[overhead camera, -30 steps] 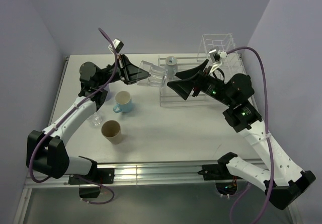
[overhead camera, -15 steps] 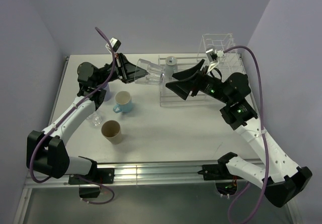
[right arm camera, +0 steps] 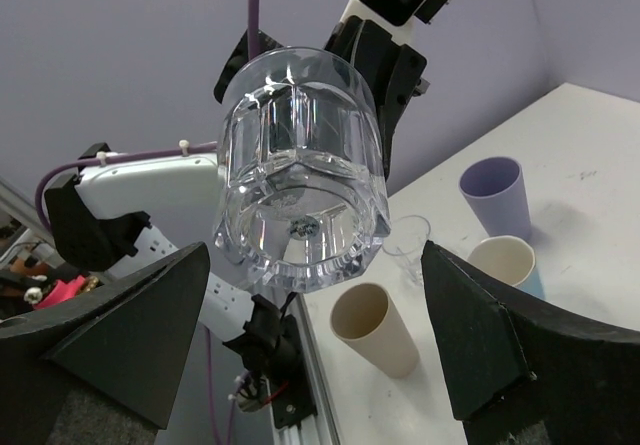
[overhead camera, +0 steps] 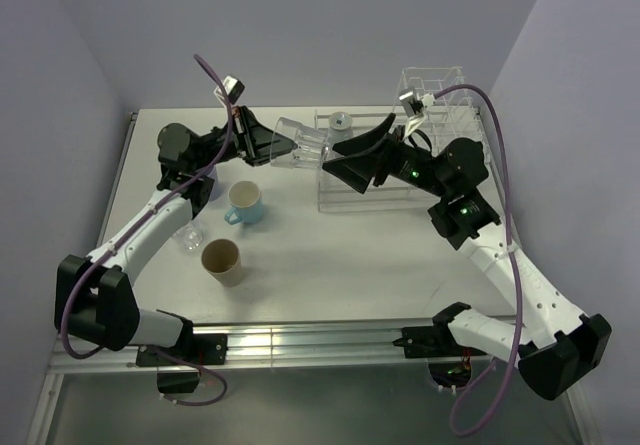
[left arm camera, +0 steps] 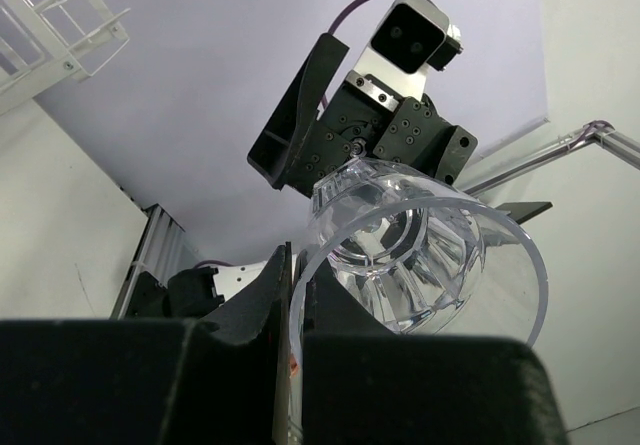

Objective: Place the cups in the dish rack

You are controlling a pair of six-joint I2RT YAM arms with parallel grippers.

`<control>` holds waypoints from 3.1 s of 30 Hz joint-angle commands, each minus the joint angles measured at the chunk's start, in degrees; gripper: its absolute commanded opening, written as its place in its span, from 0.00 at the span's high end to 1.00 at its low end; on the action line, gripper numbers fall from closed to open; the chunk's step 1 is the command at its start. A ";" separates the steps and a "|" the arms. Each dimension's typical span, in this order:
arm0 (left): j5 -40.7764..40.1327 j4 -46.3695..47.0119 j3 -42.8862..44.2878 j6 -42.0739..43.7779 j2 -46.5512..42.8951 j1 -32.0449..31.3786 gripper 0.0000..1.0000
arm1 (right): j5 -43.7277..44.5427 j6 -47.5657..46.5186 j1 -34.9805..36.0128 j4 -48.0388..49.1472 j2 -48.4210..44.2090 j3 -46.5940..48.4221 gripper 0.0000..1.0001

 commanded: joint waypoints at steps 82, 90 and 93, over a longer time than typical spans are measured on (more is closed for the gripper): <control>-12.65 -49.04 9.25 34.27 -7.06 12.58 0.60 | 59.27 -20.99 -5.80 -57.18 45.11 55.85 1.00; -11.60 -50.37 7.58 36.21 -8.56 12.76 0.60 | 62.09 -19.94 -7.46 -62.46 57.34 65.89 1.00; -11.42 -50.28 6.97 36.39 -8.56 12.76 0.60 | 62.09 -19.50 -7.91 -61.75 58.48 64.84 1.00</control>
